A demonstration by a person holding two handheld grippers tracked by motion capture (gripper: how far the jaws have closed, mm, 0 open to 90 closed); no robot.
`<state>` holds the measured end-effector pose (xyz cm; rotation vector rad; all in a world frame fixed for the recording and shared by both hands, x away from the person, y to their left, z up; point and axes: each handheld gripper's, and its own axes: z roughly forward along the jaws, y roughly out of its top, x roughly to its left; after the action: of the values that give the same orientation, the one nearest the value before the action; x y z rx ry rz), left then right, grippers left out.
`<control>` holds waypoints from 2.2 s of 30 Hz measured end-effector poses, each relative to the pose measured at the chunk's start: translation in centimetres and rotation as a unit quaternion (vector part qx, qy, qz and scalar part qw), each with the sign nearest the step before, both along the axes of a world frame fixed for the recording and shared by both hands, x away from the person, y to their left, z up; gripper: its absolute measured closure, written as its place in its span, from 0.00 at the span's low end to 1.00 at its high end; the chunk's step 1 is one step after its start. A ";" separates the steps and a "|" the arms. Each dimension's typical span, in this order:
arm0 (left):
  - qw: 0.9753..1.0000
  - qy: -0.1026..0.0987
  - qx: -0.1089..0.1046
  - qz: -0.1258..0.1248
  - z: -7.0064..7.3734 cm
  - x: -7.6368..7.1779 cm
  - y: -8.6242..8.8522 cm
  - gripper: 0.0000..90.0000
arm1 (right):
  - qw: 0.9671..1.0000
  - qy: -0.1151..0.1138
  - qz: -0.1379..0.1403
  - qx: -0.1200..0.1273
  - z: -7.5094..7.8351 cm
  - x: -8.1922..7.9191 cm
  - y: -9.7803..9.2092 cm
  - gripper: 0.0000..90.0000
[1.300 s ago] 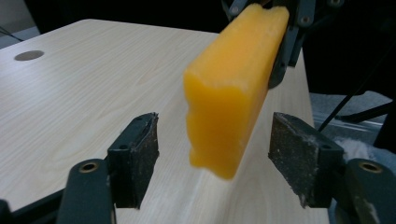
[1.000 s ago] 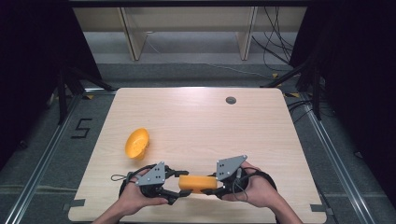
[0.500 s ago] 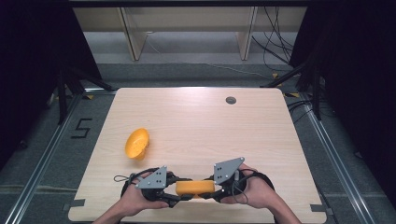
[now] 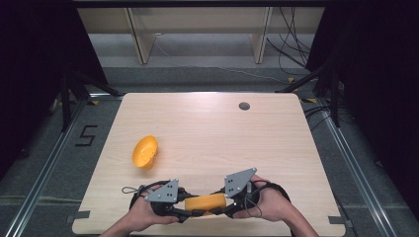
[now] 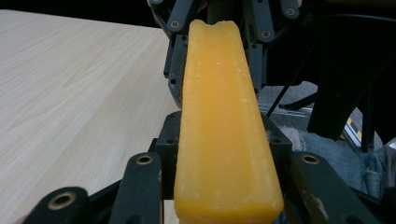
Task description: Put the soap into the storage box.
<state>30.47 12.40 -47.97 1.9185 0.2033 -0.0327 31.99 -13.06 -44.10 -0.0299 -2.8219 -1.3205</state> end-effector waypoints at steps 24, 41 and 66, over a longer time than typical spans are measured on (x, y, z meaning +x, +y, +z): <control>0.982 -0.006 0.011 0.188 0.3 1.3 4.0 0.67 | 0.939 0.004 -0.325 0.108 -0.7 2.9 -10.1 0.46; 0.963 -0.015 -0.005 0.268 1.1 1.3 5.3 0.67 | 0.931 0.011 -0.346 0.114 -1.0 2.0 -11.4 0.46; 0.952 -0.024 -0.008 0.304 1.5 1.8 6.6 0.67 | 0.927 0.008 -0.358 0.111 -1.3 2.0 -11.3 0.45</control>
<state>32.27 19.00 -46.45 1.7652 0.7489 0.4228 33.98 -24.40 -45.37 -1.1505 -2.7098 -1.7093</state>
